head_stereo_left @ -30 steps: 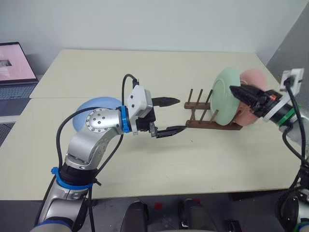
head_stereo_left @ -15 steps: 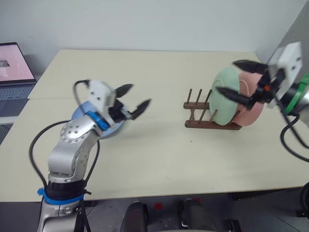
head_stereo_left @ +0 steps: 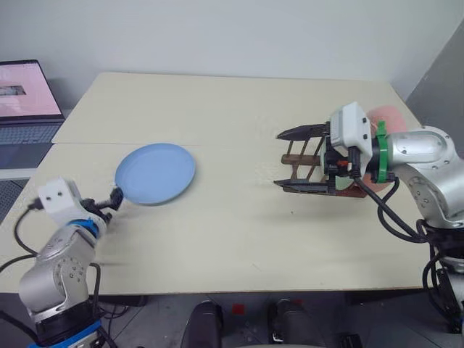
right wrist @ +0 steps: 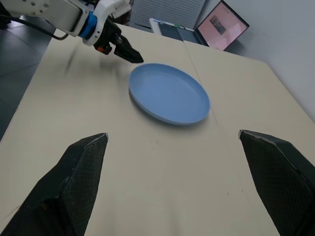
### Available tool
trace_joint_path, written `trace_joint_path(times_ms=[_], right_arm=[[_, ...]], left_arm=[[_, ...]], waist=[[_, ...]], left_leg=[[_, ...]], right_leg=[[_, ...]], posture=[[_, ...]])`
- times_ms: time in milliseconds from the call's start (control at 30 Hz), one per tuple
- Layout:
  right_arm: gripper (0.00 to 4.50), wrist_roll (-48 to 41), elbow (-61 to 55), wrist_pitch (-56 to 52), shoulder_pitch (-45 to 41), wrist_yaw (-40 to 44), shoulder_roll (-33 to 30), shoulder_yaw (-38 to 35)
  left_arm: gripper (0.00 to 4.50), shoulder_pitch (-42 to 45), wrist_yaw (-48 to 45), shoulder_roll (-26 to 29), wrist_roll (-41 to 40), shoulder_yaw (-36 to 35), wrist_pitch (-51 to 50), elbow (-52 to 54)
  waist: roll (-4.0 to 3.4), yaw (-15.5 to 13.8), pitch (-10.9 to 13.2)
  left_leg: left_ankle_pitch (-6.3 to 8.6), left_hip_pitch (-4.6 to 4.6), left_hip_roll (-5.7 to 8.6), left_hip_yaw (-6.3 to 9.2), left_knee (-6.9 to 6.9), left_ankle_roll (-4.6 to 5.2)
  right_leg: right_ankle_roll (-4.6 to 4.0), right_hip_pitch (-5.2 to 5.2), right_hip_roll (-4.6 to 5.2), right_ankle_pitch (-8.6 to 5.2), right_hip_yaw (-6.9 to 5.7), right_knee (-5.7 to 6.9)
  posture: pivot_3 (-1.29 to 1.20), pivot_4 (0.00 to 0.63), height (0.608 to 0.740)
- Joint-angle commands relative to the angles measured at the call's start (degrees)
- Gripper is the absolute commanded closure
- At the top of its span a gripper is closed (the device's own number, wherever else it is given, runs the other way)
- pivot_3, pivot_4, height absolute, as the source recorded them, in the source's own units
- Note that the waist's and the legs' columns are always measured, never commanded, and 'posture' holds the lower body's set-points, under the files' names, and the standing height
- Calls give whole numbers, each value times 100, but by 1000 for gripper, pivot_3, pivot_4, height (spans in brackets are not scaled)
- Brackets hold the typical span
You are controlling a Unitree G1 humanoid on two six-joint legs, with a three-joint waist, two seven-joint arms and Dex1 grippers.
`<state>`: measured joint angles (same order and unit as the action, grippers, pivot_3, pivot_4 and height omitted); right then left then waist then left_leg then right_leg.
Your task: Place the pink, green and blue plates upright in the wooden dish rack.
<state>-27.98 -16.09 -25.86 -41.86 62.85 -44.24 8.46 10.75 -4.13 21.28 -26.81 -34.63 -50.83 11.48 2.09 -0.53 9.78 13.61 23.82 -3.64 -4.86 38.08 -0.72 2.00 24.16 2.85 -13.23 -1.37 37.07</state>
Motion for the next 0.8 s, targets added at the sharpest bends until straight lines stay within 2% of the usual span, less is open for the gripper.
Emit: trace_joint_path(times_ms=[33, 300, 400, 533, 800], right_arm=[[41, 79, -50, 145, -210, 175, 82, 3], [41, 138, -130, 47, -251, 231, 122, -31], [0, 161, -137, 5, -255, 220, 112, -55], [0, 179, -192, -49, -211, 232, 79, -63], [0, 433, -193, 127, -134, 283, 9, 24]], left_arm=[[346, 460, 98, 11, -357, -189, -368, -214], [346, 926, 42, 228, -335, 29, -493, -724], [944, 1053, 87, 239, -378, 81, -626, -864], [2181, 1199, 226, 167, -380, 66, -742, -995], [4285, 1411, 139, 57, -523, 44, -497, -905]], waist=[[1, -2, -1], [1, 55, -1], [1, 56, -1], [1, 57, -1], [1, 49, -1]], left_leg=[[0, 0, 0, 1, 0, 0], [0, 0, 0, 1, -7, -1], [0, -1, 0, 1, -7, -1], [0, -1, 0, 1, -5, -1], [0, 1, 4, 1, -5, -1]], right_leg=[[-1, 0, 0, 0, -1, 1], [-4, 1, -1, -1, -3, 1], [-4, 1, 0, -1, -3, 2], [-4, 0, 1, 0, -3, 3], [-4, 0, 7, 0, -5, 2]], posture=[[0, 150, 738], [0, 150, 738], [0, 150, 738], [0, 150, 738], [0, 150, 738]])
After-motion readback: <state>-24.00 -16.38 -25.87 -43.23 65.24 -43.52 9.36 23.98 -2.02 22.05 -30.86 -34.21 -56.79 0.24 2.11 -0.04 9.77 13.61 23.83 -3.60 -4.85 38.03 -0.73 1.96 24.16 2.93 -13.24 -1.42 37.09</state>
